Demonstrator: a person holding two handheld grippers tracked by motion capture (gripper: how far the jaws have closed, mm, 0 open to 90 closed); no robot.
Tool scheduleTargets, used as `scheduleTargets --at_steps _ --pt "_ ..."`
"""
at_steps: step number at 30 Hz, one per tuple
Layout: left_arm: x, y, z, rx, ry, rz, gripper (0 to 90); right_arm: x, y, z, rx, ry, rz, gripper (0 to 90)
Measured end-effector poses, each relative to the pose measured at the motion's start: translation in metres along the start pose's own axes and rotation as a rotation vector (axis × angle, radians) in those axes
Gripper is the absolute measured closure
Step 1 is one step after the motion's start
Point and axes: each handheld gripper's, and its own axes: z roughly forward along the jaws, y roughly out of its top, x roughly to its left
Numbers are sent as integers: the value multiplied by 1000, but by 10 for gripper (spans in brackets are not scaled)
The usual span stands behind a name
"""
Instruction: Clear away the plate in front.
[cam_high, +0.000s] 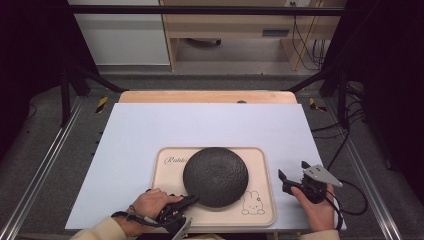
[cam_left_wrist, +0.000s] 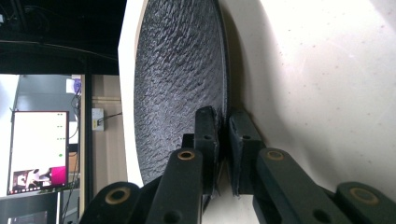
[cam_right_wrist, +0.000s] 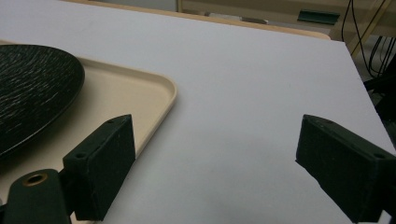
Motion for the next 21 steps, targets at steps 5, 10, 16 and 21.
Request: scheduleTargets --at_steps 5,10,16,21 --pt "1 -1 0 -3 12 -4 772 0 0 0 0 2 0 118" --pt "1 -2 0 -8 26 -12 718 0 0 0 3 3 -1 118" --pt "2 -4 0 8 28 -8 643 0 0 0 4 2 -1 117" --pt "3 -10 -6 7 43 -16 627 0 0 0 4 2 -1 118"
